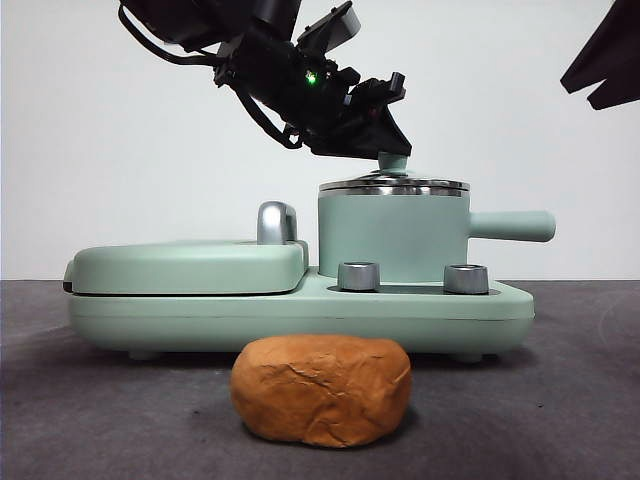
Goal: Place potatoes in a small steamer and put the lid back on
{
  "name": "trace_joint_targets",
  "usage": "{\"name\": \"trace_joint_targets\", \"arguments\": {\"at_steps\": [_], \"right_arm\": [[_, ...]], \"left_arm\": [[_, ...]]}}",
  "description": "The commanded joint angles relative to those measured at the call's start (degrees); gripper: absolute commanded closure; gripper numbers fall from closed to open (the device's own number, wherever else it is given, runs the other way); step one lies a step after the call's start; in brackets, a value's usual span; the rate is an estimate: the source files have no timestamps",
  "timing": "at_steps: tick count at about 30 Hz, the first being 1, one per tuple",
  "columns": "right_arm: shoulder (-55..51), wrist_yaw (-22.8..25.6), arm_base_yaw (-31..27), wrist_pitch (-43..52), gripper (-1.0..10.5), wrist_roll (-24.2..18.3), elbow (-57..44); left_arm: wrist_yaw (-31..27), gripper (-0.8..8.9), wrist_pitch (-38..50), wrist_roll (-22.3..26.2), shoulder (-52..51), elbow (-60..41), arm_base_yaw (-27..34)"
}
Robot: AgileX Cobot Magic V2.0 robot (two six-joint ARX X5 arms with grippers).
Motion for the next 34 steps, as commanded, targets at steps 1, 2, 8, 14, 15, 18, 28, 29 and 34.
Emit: {"name": "trace_joint_targets", "arguments": {"at_steps": [1, 2, 8, 14, 15, 18, 28, 29, 34], "right_arm": [[0.2, 0.0, 0.3, 0.6, 7.1, 1.0, 1.0], [0.2, 0.0, 0.3, 0.6, 7.1, 1.1, 1.0], [0.2, 0.0, 0.3, 0.5, 7.1, 1.1, 1.0], [0.2, 0.0, 0.3, 0.5, 7.1, 1.1, 1.0], [0.2, 0.0, 0.3, 0.5, 7.1, 1.1, 1.0], [0.2, 0.0, 0.3, 0.5, 7.1, 1.1, 1.0], [0.2, 0.0, 0.3, 0.5, 7.1, 1.1, 1.0], [0.2, 0.0, 0.3, 0.5, 7.1, 1.1, 1.0], [0.2, 0.0, 0.3, 0.5, 7.1, 1.1, 1.0]], "left_arm": [[0.4, 7.98, -1.4, 2.1, 1.4, 1.1, -0.5], [0.4, 7.98, -1.7, 2.8, 1.4, 1.1, -0.5], [0.4, 7.98, -1.2, 3.7, 1.3, 1.2, -0.5], [0.4, 7.99, 0.0, 3.7, 0.2, 1.2, -0.4], [0.4, 7.99, 0.0, 3.7, -0.2, 1.2, -0.4], [0.4, 7.99, -0.3, 3.7, -1.2, 1.2, -0.2], [0.4, 7.99, -0.7, 1.7, -4.3, 1.2, 1.0], [0.4, 7.99, -0.7, 1.3, -4.6, 1.2, 1.1], [0.4, 7.99, -1.2, 1.2, -6.0, 1.2, 1.4]]}}
